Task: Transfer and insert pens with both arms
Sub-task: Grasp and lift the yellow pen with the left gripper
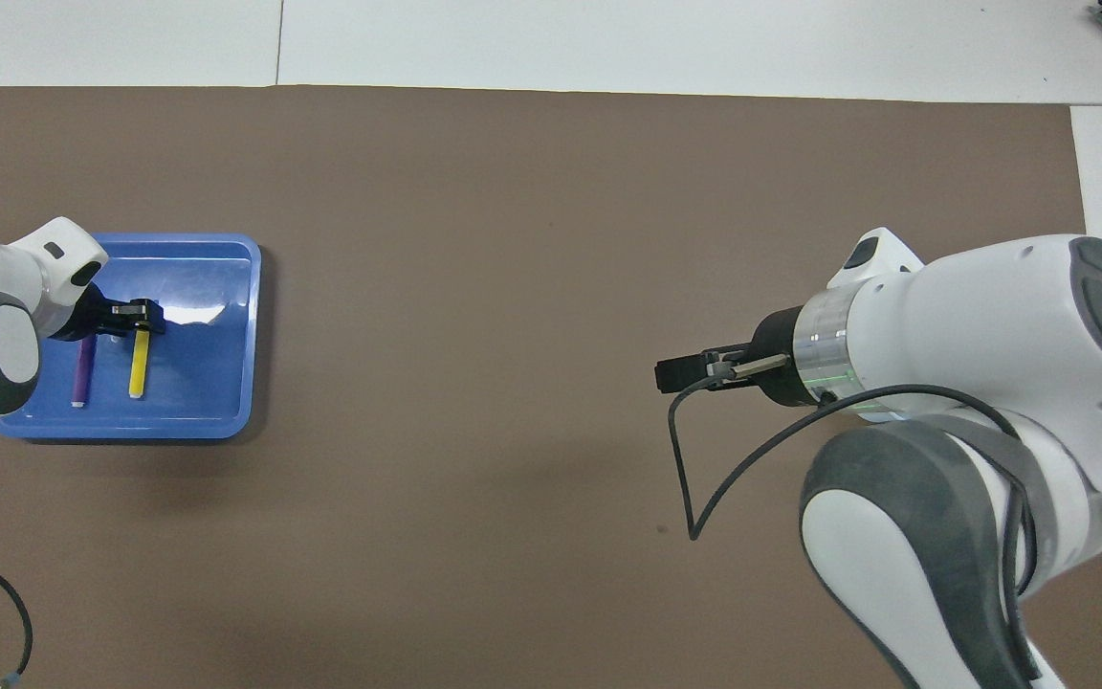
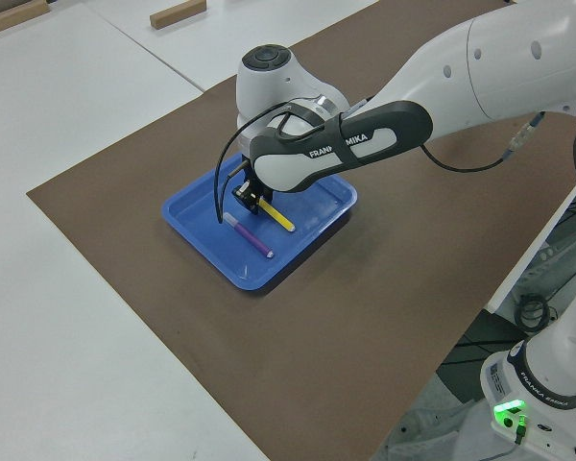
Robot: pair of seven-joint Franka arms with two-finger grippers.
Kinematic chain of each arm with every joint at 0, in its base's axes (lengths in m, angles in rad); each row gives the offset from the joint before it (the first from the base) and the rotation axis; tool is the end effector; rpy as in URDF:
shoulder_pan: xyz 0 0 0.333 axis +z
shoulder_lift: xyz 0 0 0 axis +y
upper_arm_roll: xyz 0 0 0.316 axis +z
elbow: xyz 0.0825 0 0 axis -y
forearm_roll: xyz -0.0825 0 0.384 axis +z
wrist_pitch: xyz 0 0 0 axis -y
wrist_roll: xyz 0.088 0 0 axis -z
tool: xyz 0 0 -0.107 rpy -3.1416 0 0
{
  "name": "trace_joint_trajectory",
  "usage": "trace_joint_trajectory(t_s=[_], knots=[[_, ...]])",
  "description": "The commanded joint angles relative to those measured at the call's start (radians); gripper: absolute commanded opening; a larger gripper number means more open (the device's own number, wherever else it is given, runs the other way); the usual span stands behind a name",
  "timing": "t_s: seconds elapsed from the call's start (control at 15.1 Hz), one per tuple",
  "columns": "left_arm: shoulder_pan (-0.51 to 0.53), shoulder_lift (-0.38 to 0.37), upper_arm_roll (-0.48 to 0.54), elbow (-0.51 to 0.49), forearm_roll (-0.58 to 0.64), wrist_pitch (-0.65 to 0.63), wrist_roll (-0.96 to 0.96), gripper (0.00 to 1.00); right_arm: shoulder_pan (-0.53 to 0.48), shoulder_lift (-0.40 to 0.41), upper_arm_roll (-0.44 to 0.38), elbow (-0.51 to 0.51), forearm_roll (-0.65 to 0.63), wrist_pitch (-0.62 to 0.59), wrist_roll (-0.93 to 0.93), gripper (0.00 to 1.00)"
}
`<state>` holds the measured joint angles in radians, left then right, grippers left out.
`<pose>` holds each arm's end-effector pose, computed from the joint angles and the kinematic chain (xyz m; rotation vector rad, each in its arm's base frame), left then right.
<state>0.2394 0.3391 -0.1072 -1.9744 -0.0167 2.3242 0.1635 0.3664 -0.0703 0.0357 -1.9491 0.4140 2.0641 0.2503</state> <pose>0.6052 0.0827 0.2997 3.0959 -0.0212 0.0300 0.5056 0.2385 0.5314 -2.7233 0.0166 -0.0713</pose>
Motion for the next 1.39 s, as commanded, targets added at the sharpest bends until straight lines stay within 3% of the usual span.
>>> trace_joint_trajectory(t_s=[0.0, 0.13, 0.33, 0.73, 1.06, 1.32], knots=[[-0.006, 0.006, 0.001, -0.011, 0.017, 0.012, 0.008, 0.03, 0.046, 0.014, 0.0, 0.01, 0.025, 0.042, 0.131, 1.0], [-0.006, 0.006, 0.003, -0.009, 0.017, 0.012, 0.007, 0.0, 0.063, 0.014, 0.003, 0.012, 0.032, 0.045, 0.199, 1.0], [-0.006, 0.006, 0.003, -0.009, 0.017, 0.012, 0.005, 0.0, 0.069, 0.014, 0.003, 0.004, 0.158, 0.117, 0.211, 1.0], [0.006, 0.008, 0.001, 0.029, 0.001, -0.025, -0.01, 0.0, 0.083, 0.018, 0.006, 0.001, 0.161, 0.139, 0.213, 1.0], [-0.028, 0.026, -0.008, 0.227, -0.025, -0.282, -0.214, 0.0, 0.091, 0.021, 0.007, -0.001, 0.161, 0.154, 0.265, 1.0], [-0.052, 0.005, -0.012, 0.284, -0.141, -0.413, -0.381, 0.0, 0.104, 0.02, 0.006, -0.007, 0.161, 0.154, 0.265, 1.0]])
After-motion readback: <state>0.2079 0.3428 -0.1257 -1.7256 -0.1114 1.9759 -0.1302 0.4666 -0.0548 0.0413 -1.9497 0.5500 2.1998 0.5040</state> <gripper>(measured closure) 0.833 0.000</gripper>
